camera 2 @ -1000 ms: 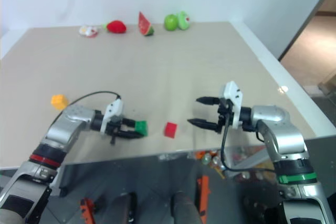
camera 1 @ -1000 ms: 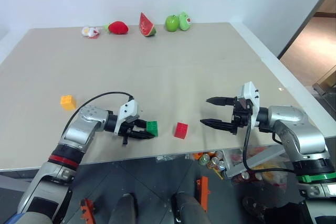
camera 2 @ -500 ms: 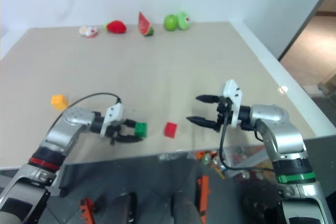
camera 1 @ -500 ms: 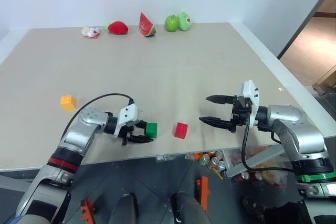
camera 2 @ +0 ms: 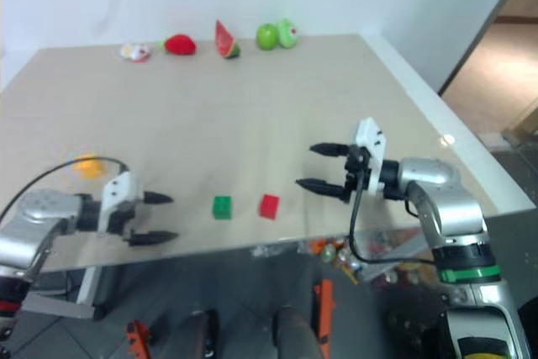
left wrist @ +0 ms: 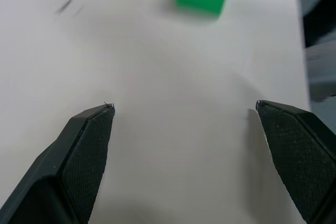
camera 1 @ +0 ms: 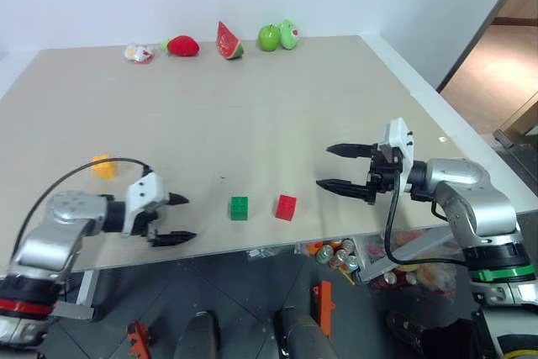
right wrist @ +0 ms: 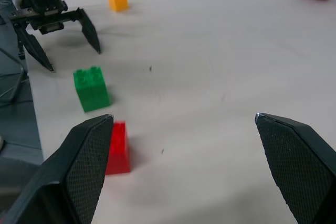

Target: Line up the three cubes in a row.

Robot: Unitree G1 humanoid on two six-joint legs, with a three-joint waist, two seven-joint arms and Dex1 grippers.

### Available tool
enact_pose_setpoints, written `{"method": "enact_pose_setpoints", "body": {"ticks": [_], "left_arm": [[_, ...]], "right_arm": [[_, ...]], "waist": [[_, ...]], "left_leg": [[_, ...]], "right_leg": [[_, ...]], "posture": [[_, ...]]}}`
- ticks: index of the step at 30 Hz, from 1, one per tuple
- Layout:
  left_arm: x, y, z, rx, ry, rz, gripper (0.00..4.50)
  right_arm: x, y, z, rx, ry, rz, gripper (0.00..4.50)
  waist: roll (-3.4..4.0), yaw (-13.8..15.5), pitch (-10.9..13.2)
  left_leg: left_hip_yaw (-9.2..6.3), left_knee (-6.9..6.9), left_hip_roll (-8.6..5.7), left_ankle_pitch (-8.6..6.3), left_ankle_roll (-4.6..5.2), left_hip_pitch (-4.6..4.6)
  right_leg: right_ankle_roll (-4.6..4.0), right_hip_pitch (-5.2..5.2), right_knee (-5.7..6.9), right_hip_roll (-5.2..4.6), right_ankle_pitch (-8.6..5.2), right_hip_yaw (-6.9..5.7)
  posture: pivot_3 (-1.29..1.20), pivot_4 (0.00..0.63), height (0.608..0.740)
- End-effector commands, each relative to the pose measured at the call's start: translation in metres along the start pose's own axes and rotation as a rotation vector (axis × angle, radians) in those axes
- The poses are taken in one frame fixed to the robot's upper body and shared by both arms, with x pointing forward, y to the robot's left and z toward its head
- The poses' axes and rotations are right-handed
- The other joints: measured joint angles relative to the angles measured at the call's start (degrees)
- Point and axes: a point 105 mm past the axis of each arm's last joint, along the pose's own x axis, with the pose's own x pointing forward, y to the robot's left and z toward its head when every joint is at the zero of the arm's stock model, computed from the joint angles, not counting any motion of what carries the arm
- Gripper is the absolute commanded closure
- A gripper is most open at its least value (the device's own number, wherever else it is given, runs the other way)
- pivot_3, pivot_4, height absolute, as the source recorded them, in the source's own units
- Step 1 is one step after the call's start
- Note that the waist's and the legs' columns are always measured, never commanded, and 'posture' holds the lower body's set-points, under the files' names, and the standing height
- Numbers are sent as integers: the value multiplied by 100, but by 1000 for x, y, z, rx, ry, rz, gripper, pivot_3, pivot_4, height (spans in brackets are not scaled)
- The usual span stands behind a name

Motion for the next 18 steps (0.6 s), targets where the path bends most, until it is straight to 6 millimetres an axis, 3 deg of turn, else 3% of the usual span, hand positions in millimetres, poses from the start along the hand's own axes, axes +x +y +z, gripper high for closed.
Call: {"method": "enact_pose_setpoints", "body": {"ticks": [1,6,8,11,14,18], "left_arm": [[-24,10,10,-14,-53,129,37],[-39,16,13,-84,-139,325,37],[-50,27,4,-114,-153,489,37],[-67,40,-20,-235,-179,731,37],[-73,41,-38,-304,-164,850,37],[-77,48,-52,-325,-118,938,37]], "right_arm": [[14,-4,24,-75,-73,5,0],[44,-4,41,-122,-143,6,0],[62,-7,46,-146,-157,-20,0],[84,14,49,-184,-157,81,0],[90,29,48,-191,-164,158,0],[93,33,44,-193,-160,184,0]], "waist": [[0,5,0],[0,10,0],[0,14,0],[-3,15,-1],[-3,25,-1],[-6,47,-3]], "left_leg": [[3,0,0,-1,0,-2],[9,-1,2,-2,-2,-3],[11,-1,3,-2,-2,-7],[21,-3,4,-2,-2,-5],[23,-6,7,-4,-2,-7],[24,-6,6,-5,-3,-9]], "right_leg": [[0,-3,0,-1,0,0],[0,-4,-1,-8,0,-3],[0,-4,-2,-10,0,-9],[0,-5,-2,-13,0,-9],[-2,-6,-2,-13,-2,-12],[-1,-5,-3,-15,-4,-15]], "posture": [[0,150,740],[0,150,740],[0,150,740],[0,150,740],[0,150,740],[0,150,740]]}}
